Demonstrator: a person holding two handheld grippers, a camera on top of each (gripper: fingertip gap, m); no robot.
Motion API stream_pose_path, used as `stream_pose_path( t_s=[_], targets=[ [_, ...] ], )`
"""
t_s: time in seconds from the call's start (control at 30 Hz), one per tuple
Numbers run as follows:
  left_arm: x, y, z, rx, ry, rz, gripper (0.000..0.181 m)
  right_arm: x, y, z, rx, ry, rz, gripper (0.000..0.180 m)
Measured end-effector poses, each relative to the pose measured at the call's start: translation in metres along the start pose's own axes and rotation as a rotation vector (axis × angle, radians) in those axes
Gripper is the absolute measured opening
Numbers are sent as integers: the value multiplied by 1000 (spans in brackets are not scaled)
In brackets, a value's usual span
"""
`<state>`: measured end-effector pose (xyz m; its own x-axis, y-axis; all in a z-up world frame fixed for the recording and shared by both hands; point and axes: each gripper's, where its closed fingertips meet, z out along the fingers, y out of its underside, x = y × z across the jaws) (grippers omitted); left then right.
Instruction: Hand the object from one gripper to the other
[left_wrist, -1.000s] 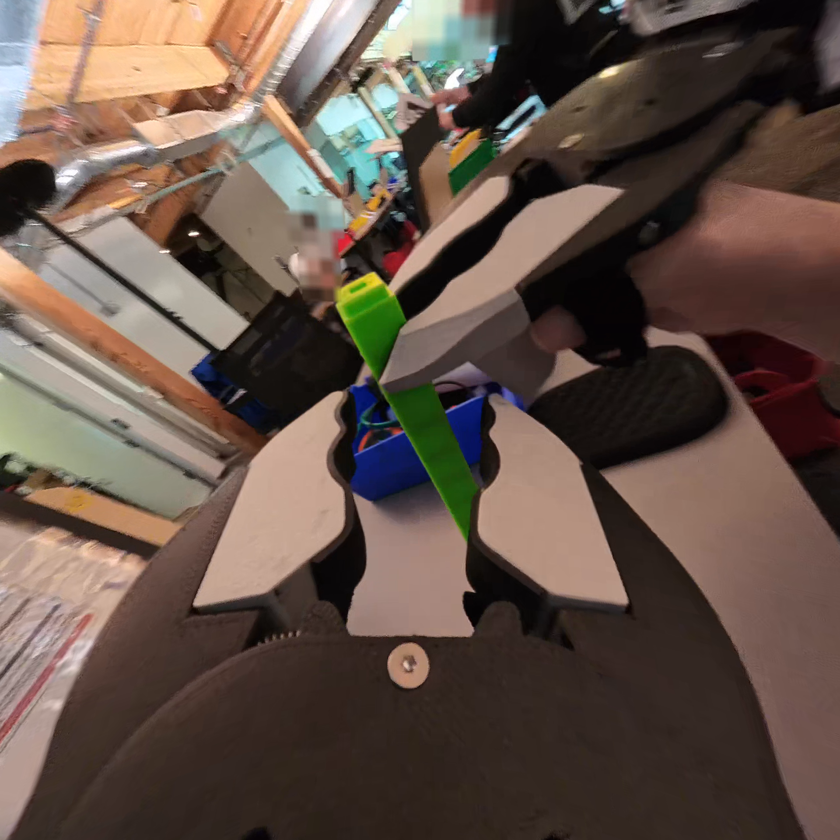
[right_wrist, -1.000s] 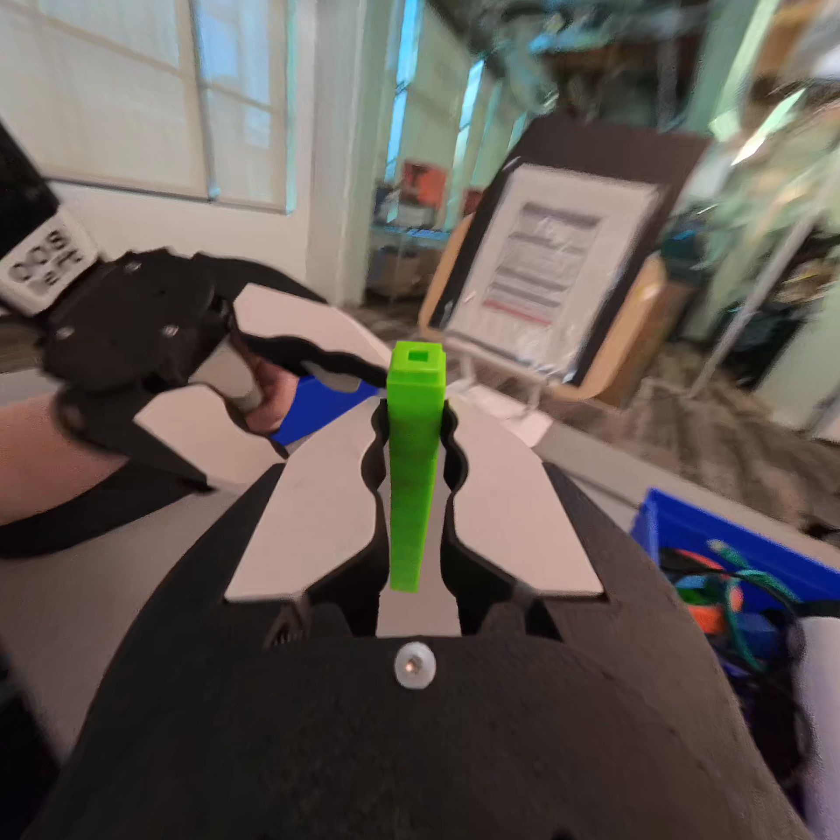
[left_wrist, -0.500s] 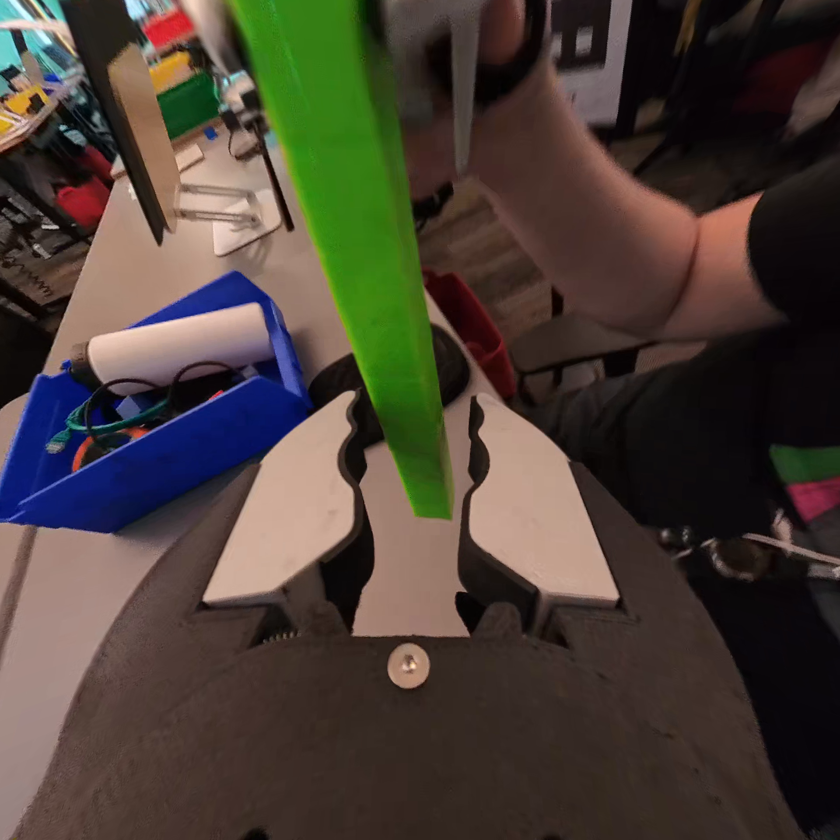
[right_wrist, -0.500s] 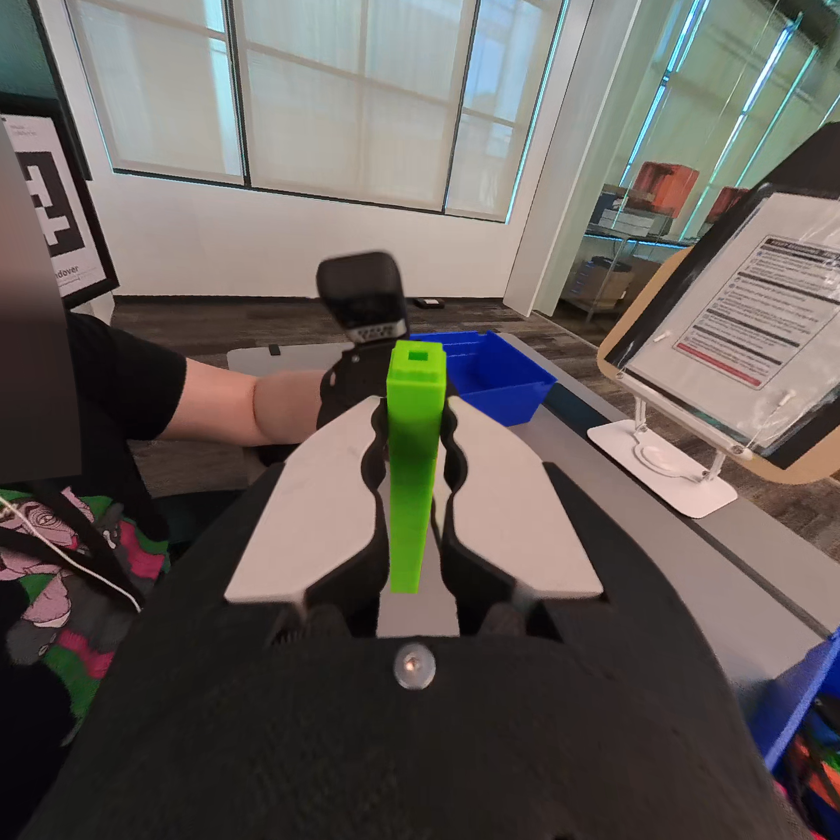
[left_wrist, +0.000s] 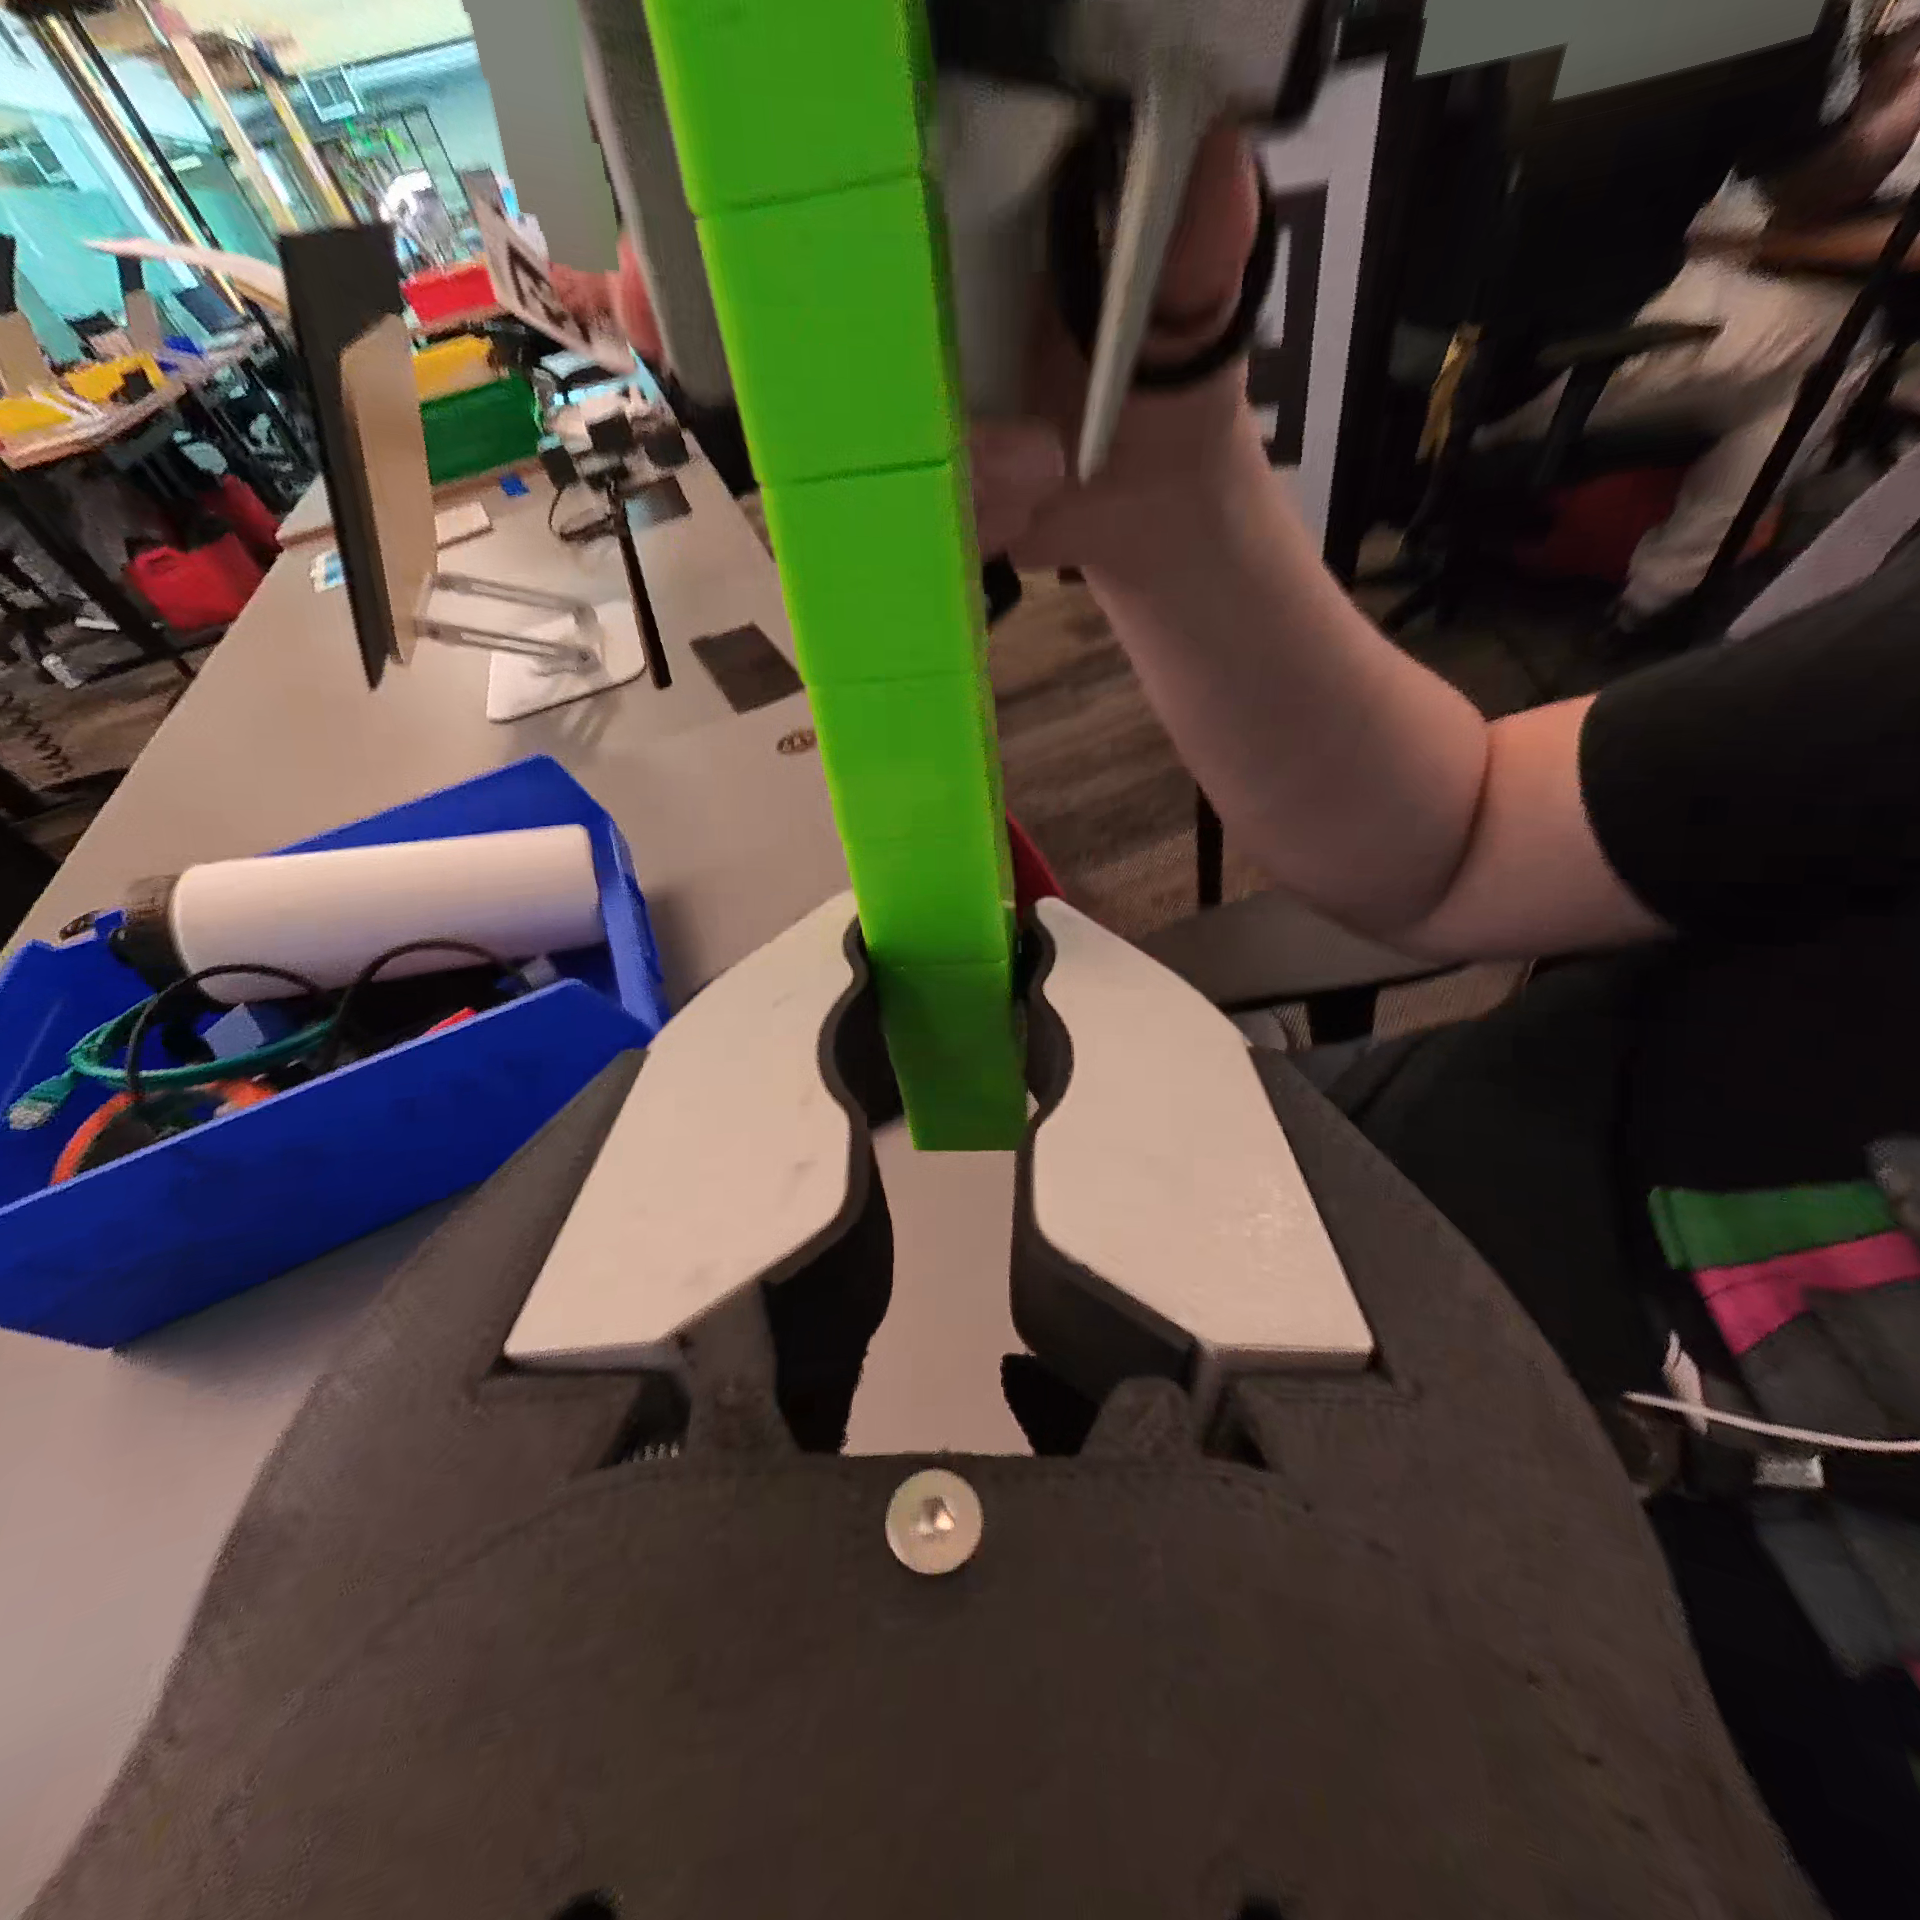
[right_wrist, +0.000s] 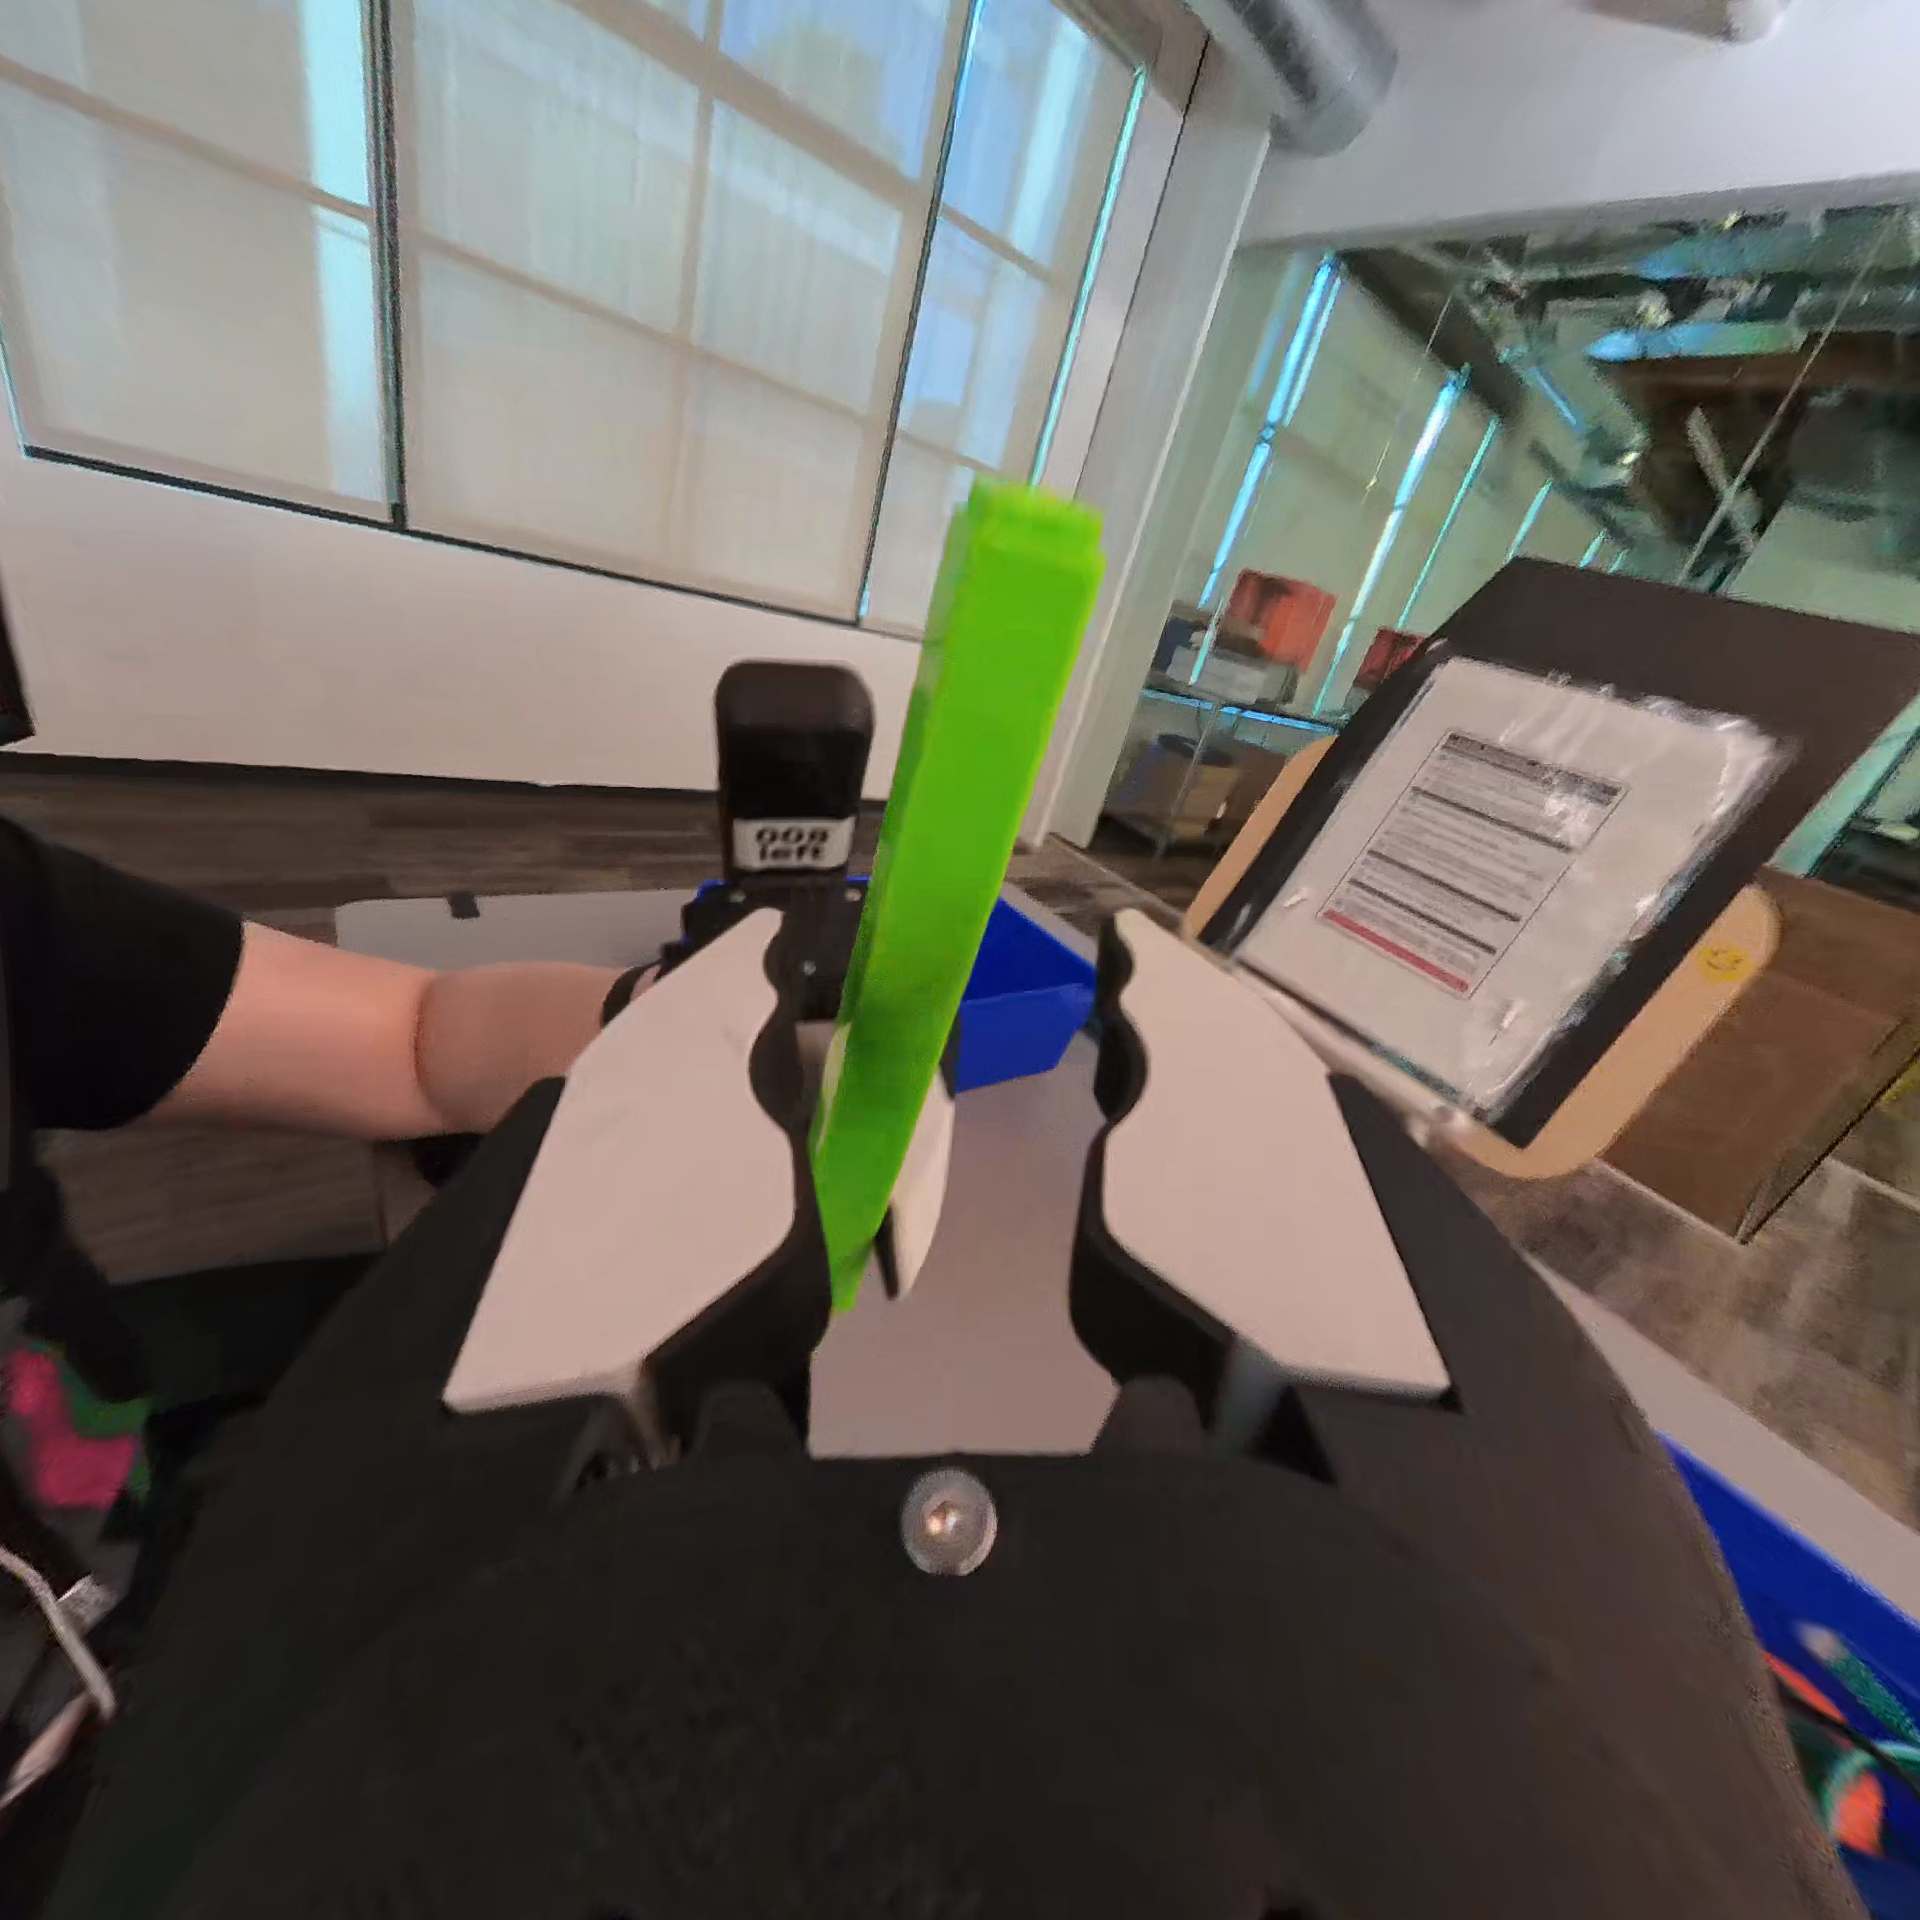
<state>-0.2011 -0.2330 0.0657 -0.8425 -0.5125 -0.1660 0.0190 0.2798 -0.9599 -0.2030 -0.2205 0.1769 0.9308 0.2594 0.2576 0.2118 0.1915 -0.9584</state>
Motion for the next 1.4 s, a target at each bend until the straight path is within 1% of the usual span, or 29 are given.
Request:
stream_pose_path(
  t_s=[0.1, 0.2, 0.3, 0.37, 0.4, 0.43, 0.47, 0.5, 0.53, 0.57, 0.6, 0.67, 0.7, 0.77, 0.8, 0.83, 0.9, 0.93, 0.97, 1.1, 1.13, 1.17, 1.27, 1.33, 1.4],
  targets=[
    [-8, -8, -9, 38, -41, 6, 23, -12, 14, 8, -14, -71, 85, 54],
    [-12, -12, -15, 53, -57, -10, 23, -19, 34, 19, -27, -99, 151, 53],
    [-13, -12, -16, 48, -57, -14, 23, -23, 56, 32, -68, -116, 178, 52],
    [-12, -9, -14, 29, -52, -7, 23, -23, 65, 37, -81, -117, 173, 49],
    [-10, -6, -12, 18, -43, -4, 23, -24, 65, 38, -67, -126, 167, 42],
    [-8, -5, -10, 11, -37, 5, 23, -25, 65, 39, -55, -133, 159, 27],
    [-8, -4, -8, 12, -47, 23, 23, -25, 66, 38, -58, -139, 142, 23],
    [-12, -3, -8, 5, -87, 50, 26, -22, 68, 38, -74, -120, 134, 23],
    [-18, 1, -9, -24, -131, 82, 47, -14, 71, 36, -96, -56, 106, 23],
    [-22, 6, -11, -75, -159, 107, 66, 0, 76, 33, -134, 47, 41, 23],
    [-24, 12, -14, -128, -167, 106, 73, 13, 81, 27, -190, 147, -69, 23],
    [-26, 15, -24, -170, -143, 51, 79, 31, 82, 14, -292, 291, -367, 23],
    [-26, 11, -30, -154, -127, 14, 78, 35, 80, 8, -342, 337, -542, 23],
    [-22, -1, -43, -83, -52, -78, 74, 38, 76, 0, -439, 381, -870, 23],
    [-19, -8, -50, -45, 6, -136, 73, 34, 75, -2, -479, 366, -1004, 23],
    [-12, -13, -57, -16, 85, -199, 73, 27, 75, -2, -496, 329, -1122, 23],
    [8, -23, -71, 15, 286, -336, 82, 14, 72, 0, -498, 279, -1301, 23],
    [16, -25, -75, 16, 360, -394, 86, 7, 72, 2, -506, 254, -1365, 23],
    [20, -25, -75, 6, 398, -436, 86, 1, 72, 4, -513, 240, -1424, 23],
    [41, -12, -50, -81, 517, -528, 84, -13, 66, 13, -496, 243, -1623, 23],
    [48, -9, -42, -110, 557, -556, 76, -15, 65, 15, -478, 245, -1662, 23],
    [52, -8, -36, -125, 595, -589, 61, -19, 64, 17, -460, 240, -1693, 23],
    [57, -16, -25, -84, 682, -705, 47, -27, 59, 23, -393, 268, -1807, 23],
    [51, -13, -22, -75, 646, -687, 37, -20, 57, 23, -421, 317, -1826, 25],
    [39, -11, -22, -53, 550, -590, 28, -11, 40, 20, -344, 466, -1771, 37]
  ],
)
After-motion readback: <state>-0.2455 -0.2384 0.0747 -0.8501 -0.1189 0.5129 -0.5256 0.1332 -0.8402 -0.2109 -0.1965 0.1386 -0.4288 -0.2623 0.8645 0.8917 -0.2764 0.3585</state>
